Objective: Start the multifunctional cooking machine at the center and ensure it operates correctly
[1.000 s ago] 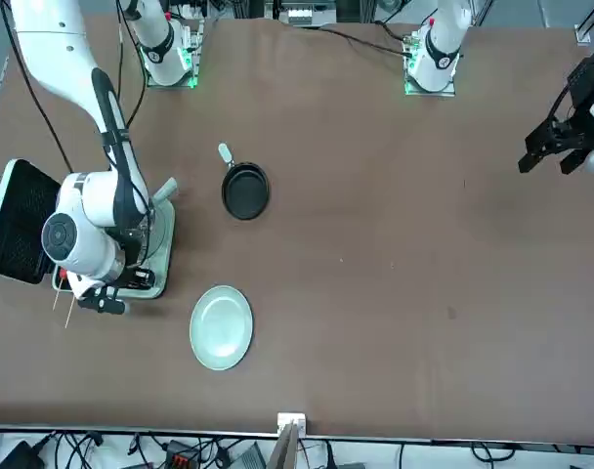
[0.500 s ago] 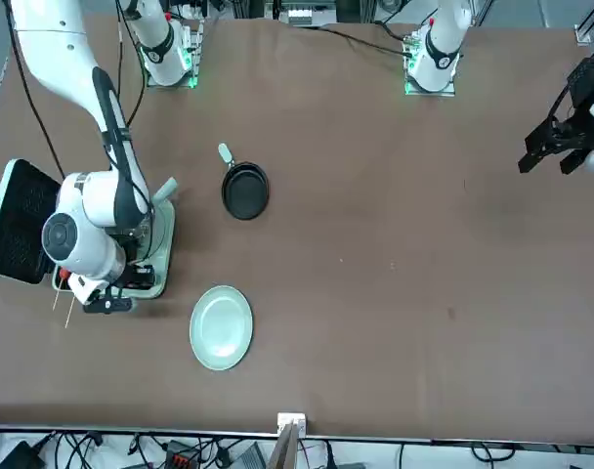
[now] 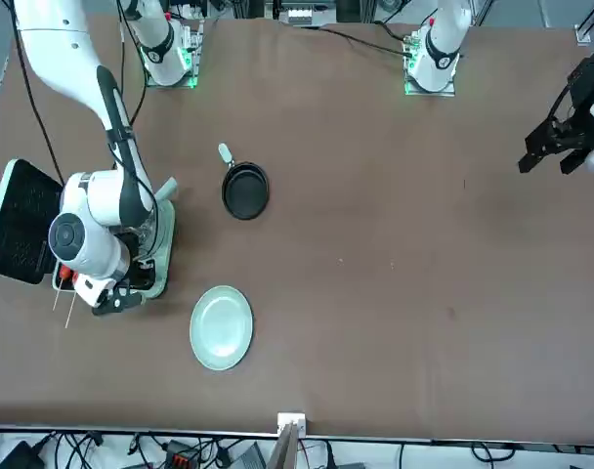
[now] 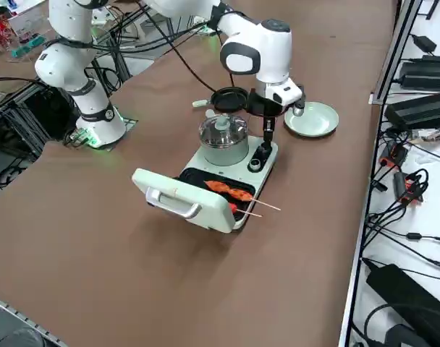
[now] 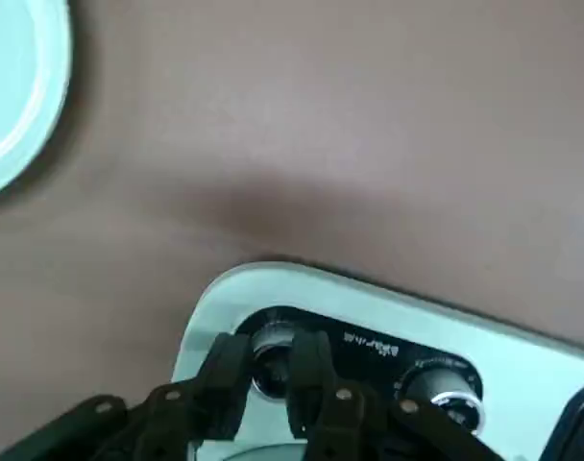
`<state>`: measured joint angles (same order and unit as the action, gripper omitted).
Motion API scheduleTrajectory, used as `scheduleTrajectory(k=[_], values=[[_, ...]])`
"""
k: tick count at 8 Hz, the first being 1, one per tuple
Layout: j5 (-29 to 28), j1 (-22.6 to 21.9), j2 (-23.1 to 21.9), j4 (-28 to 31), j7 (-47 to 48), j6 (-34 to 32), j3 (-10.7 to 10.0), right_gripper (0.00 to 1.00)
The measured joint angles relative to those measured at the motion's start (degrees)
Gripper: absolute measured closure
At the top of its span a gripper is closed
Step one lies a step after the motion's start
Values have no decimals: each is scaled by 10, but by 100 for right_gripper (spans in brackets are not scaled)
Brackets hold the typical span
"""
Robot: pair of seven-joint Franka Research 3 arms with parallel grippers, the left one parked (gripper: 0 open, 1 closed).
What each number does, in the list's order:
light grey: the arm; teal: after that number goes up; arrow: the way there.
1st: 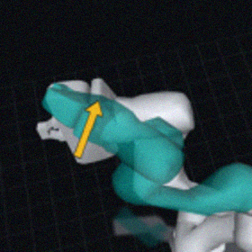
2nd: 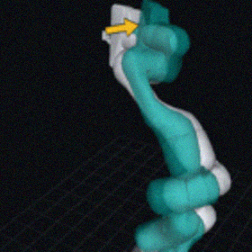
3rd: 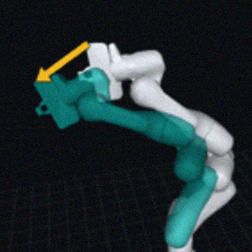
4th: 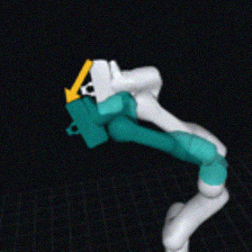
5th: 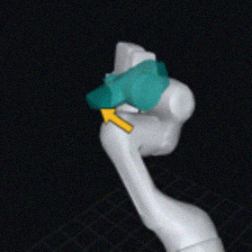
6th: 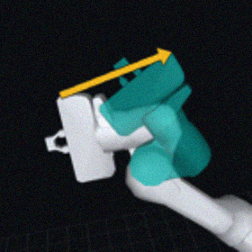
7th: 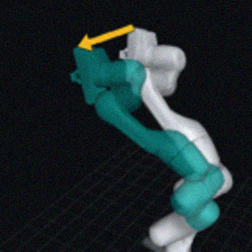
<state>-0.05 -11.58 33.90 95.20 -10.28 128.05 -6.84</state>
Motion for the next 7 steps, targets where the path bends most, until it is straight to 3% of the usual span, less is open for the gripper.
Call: scheduleTrajectory(k=[1,2,3,4,6,7], values=[[5,0,0,-1,-17,0,-1,84],[5,-1,1,-2,-25,0,-1,84],[4,-5,4,-7,-27,-5,0,71],[-5,-10,8,-22,-27,-26,4,51],[-13,-19,4,-91,-26,-122,10,13],[-14,-20,-6,-132,-27,-178,11,0]])
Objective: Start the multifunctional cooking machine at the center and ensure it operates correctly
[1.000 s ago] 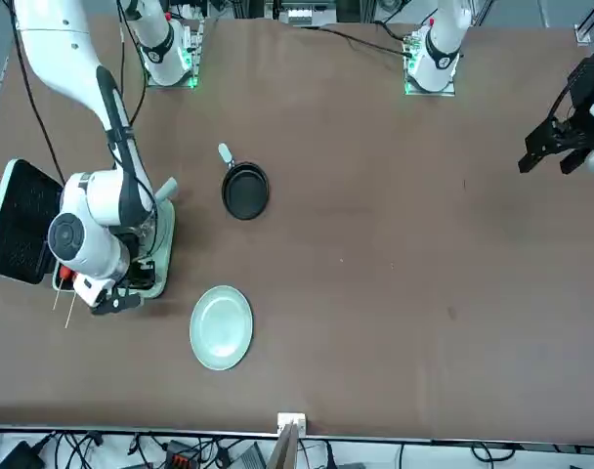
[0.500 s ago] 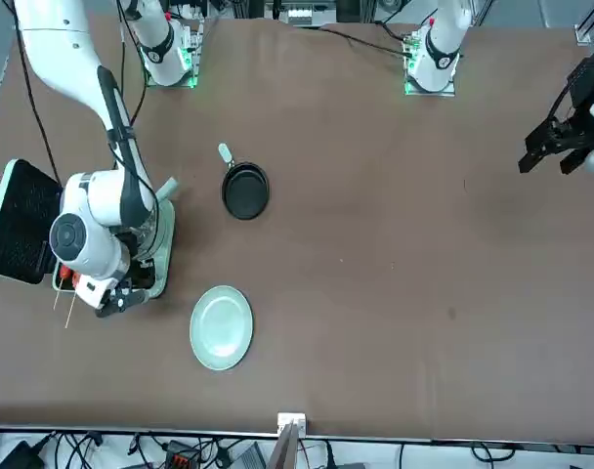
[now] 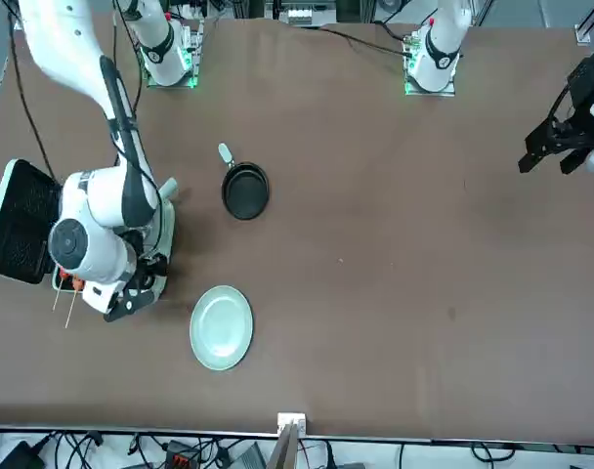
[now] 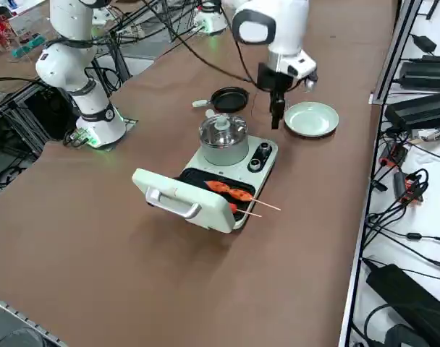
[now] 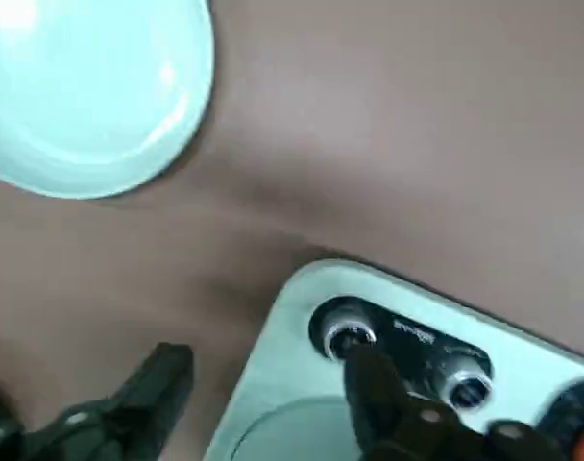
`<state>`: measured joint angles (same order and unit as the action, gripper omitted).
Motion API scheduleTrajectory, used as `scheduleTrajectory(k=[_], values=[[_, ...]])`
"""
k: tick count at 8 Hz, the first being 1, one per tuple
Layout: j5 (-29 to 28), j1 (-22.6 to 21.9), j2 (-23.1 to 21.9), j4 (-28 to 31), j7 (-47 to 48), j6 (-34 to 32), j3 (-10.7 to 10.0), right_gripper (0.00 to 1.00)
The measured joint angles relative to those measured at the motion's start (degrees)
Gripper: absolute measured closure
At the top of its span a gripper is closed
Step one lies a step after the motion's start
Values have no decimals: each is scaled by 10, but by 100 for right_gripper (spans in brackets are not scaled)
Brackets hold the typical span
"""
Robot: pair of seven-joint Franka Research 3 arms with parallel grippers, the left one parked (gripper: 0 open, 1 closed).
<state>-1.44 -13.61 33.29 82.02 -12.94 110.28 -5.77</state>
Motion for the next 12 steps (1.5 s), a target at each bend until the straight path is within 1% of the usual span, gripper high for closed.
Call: scheduleTrajectory(k=[1,2,3,7,9,10,12], values=[[-1,0,-13,-35,-1,-45,2,0],[-2,0,-26,-62,-1,-75,4,0],[-2,0,-40,-78,-2,-90,4,0],[-3,0,-102,-93,-5,-152,8,0],[-3,0,-139,-95,-5,-166,8,0],[-3,0,-156,-95,9,-170,8,0],[-3,1,-177,-94,72,-196,7,0]])
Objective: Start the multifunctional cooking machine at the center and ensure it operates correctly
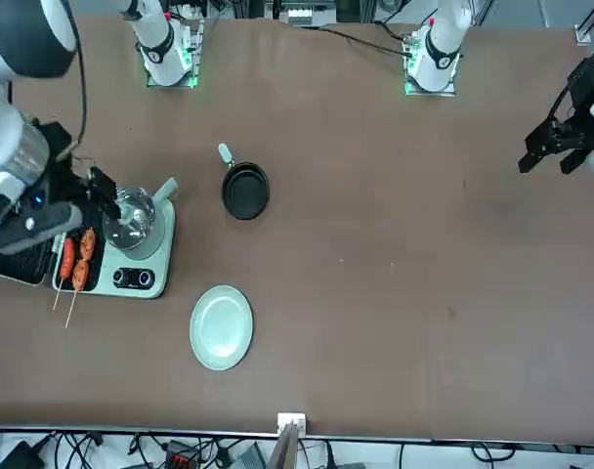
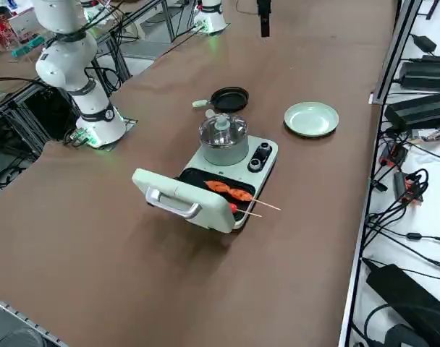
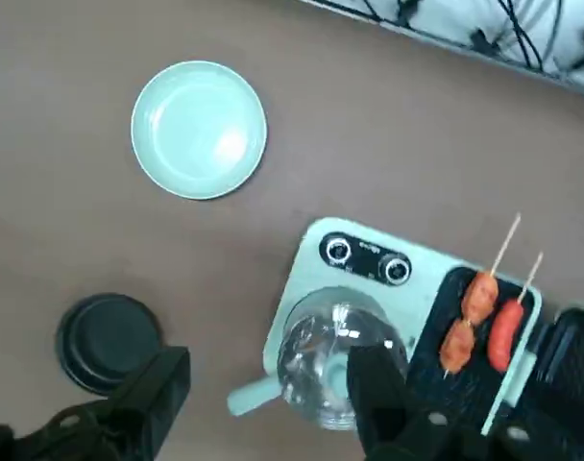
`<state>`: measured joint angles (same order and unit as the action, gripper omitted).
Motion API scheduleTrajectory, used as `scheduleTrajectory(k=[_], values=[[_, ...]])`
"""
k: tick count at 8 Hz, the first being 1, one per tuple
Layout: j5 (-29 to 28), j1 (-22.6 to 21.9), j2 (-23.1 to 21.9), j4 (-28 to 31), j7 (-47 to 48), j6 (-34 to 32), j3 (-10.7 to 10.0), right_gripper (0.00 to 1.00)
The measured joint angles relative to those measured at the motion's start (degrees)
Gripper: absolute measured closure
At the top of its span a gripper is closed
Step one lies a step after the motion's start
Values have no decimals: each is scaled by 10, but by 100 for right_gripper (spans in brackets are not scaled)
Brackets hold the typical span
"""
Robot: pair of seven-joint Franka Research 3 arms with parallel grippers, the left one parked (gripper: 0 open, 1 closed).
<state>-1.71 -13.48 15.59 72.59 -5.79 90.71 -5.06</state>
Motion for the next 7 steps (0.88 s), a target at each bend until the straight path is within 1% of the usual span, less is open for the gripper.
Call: scheduleTrajectory(k=[2,4,7], values=[[0,4,-18,1,41,-30,-5,0],[1,21,-56,26,55,-41,-15,0],[1,60,-151,127,63,-40,-21,0]])
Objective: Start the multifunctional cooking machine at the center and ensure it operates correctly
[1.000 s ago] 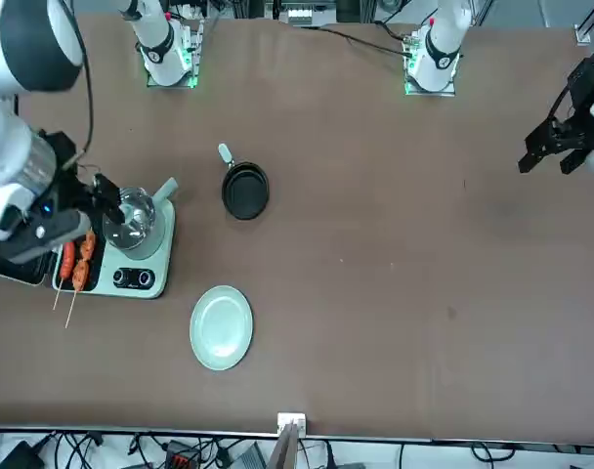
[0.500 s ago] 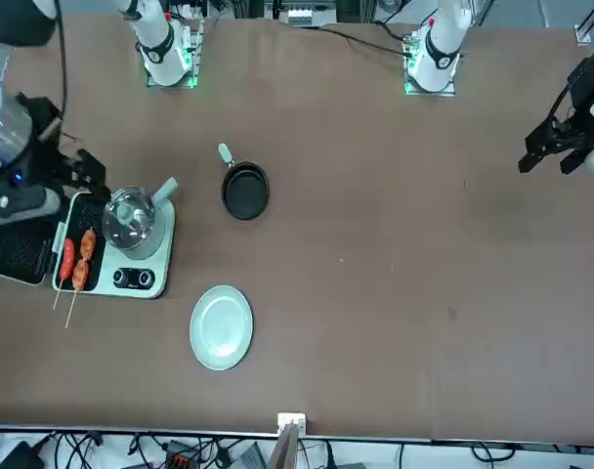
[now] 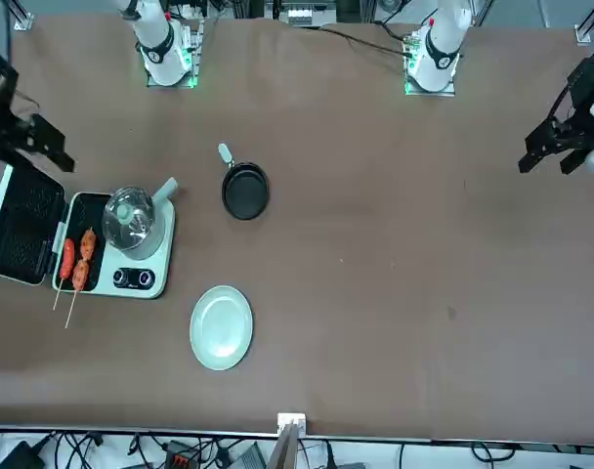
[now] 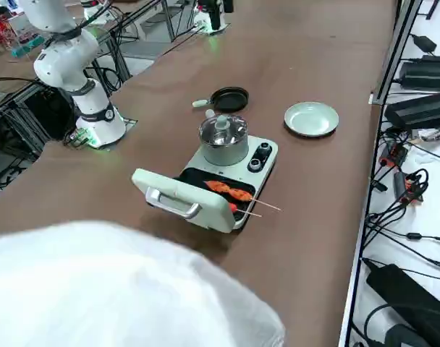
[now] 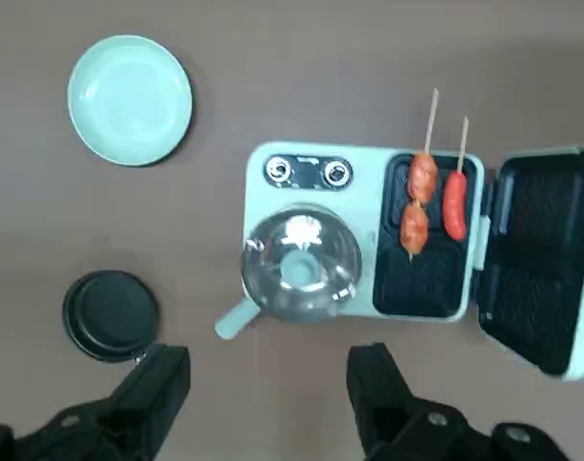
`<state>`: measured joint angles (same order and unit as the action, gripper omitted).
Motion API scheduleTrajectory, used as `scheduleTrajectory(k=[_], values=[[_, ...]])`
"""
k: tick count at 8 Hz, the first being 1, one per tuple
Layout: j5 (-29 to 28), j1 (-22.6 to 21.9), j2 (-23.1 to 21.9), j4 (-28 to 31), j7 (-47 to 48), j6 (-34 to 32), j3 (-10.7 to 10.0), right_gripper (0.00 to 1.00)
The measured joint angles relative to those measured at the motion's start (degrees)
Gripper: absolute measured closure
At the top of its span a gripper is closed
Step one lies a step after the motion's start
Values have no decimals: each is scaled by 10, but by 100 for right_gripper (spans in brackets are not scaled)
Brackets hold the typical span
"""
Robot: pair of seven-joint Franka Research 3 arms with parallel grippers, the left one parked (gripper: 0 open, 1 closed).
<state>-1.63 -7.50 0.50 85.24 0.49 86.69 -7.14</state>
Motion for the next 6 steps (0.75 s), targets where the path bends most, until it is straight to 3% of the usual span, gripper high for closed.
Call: scheduleTrajectory(k=[3,6], values=[[3,9,-79,89,10,12,0,0],[24,9,-92,109,11,31,2,0]])
